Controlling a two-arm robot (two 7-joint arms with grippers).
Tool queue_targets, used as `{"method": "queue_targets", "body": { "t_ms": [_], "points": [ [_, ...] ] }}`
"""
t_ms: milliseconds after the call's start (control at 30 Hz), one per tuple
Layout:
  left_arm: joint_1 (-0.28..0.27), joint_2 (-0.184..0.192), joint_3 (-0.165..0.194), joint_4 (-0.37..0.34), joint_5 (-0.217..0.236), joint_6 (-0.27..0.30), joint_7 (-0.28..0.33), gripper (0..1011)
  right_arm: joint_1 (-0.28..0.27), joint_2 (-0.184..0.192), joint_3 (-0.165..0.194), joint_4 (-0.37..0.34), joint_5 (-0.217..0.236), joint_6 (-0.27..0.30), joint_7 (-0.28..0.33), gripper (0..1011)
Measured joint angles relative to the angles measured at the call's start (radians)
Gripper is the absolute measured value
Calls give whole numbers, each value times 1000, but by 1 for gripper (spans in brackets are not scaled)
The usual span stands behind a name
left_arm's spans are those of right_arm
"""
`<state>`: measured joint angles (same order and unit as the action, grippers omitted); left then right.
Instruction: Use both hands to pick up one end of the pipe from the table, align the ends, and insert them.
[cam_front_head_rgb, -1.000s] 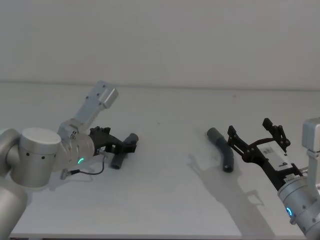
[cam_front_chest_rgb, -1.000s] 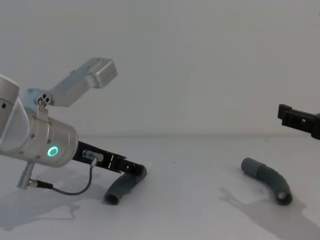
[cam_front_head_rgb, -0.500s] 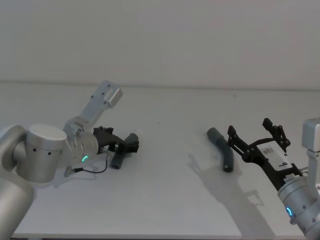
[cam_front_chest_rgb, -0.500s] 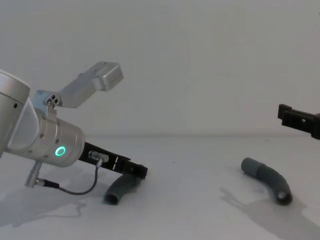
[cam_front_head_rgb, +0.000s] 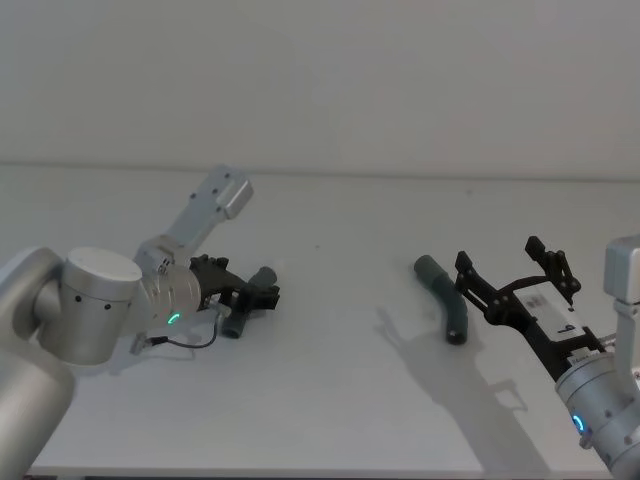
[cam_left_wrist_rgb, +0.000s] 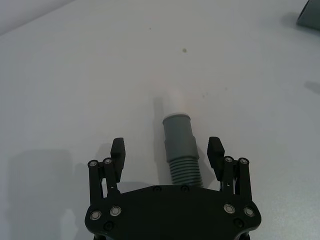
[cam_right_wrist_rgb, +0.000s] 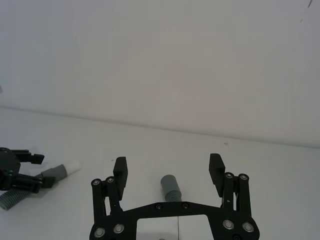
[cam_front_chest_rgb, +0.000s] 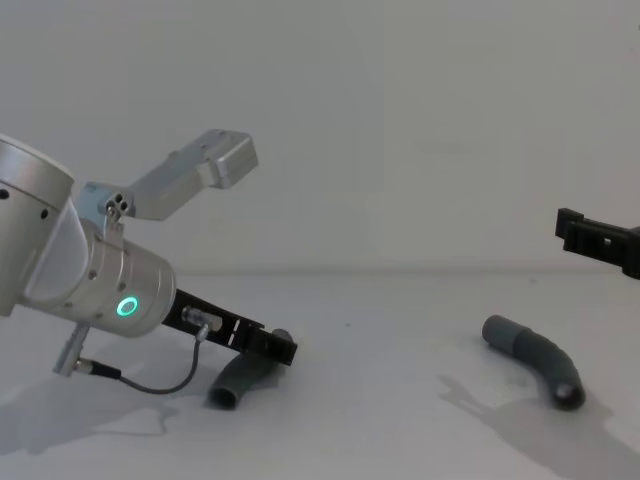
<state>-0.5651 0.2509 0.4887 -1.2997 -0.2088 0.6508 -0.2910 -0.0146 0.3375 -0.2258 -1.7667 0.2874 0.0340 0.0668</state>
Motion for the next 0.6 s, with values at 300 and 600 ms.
{"method": "queue_targets", "body": {
  "t_ms": [300, 600],
  "points": [
    [1, 1, 7, -4, 16, 11, -2, 1001, 0, 0, 0, 0, 0, 0, 0, 1000],
    [3, 1, 9, -8, 25, 20, -3, 927, 0, 0, 0, 0, 0, 0, 0, 1000]
  ]
}}
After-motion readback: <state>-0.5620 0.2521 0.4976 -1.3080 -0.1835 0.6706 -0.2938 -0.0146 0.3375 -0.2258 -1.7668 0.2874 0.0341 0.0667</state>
